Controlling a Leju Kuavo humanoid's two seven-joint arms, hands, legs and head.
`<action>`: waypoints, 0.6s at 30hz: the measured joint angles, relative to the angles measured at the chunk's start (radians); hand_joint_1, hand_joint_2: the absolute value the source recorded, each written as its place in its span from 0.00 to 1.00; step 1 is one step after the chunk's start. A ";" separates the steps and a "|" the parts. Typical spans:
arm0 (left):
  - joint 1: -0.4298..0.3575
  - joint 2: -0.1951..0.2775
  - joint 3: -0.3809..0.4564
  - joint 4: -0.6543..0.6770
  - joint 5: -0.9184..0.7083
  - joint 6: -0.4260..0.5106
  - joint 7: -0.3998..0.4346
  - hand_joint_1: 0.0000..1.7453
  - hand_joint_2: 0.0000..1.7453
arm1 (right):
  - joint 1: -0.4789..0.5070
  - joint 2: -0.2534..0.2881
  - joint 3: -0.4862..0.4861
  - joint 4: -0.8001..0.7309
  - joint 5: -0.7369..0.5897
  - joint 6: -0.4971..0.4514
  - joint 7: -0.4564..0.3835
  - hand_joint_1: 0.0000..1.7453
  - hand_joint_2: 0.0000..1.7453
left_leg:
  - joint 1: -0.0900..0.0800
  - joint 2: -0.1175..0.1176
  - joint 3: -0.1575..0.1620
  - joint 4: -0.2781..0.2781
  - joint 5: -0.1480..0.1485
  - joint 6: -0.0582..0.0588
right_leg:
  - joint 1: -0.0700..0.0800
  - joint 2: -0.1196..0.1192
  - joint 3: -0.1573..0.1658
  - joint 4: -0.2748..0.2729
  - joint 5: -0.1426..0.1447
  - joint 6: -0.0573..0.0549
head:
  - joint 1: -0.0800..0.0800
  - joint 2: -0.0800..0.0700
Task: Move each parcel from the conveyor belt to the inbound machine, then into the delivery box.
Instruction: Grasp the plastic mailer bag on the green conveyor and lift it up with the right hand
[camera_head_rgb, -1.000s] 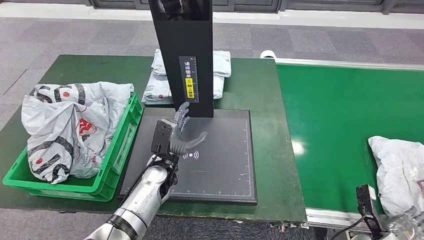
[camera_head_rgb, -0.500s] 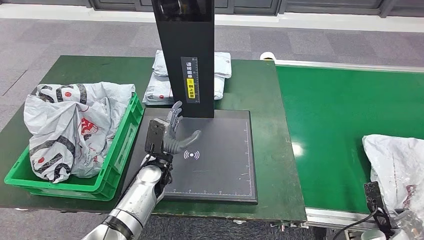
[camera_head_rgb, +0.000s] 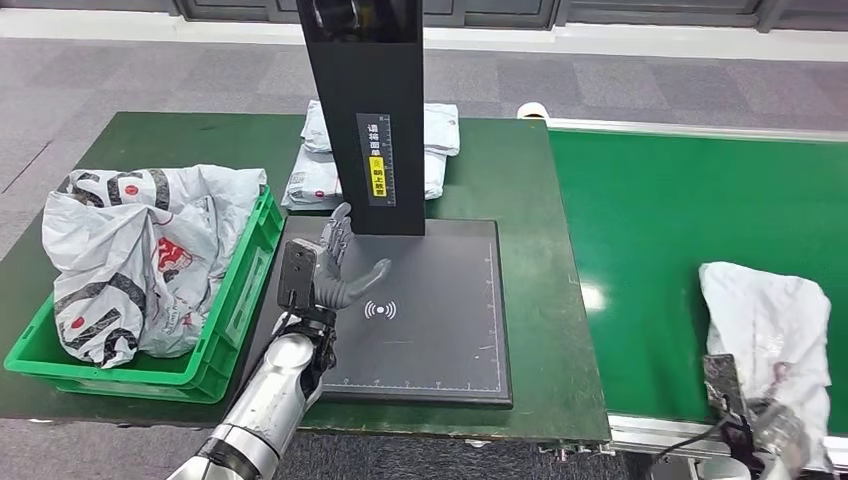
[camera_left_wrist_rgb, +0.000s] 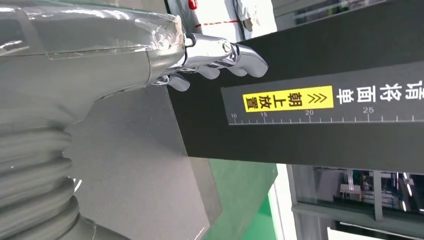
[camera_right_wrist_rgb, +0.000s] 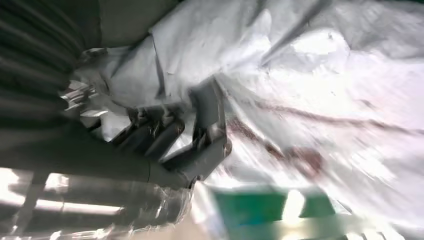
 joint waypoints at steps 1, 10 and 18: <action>0.002 0.000 0.004 -0.005 -0.001 0.000 0.001 0.00 1.00 | 0.013 0.022 0.023 -0.055 -0.007 0.014 0.014 1.00 1.00 | 0.000 0.000 0.000 0.000 0.001 -0.001 | 0.000 0.000 -0.001 0.000 0.000 0.000 | 0.000 0.000; 0.009 0.002 0.036 -0.023 -0.017 0.040 -0.004 0.00 1.00 | 0.088 0.140 0.225 -0.414 -0.130 0.076 -0.114 1.00 1.00 | 0.000 -0.005 -0.004 -0.001 0.003 -0.001 | 0.000 -0.004 -0.004 0.001 0.000 -0.001 | 0.000 0.000; -0.033 0.006 0.075 -0.033 -0.054 0.215 -0.032 0.00 1.00 | 0.049 0.210 0.780 -0.604 -0.195 0.160 -0.072 1.00 1.00 | 0.002 -0.003 -0.005 -0.002 0.007 -0.005 | 0.001 -0.002 -0.007 0.002 0.002 -0.003 | 0.000 0.000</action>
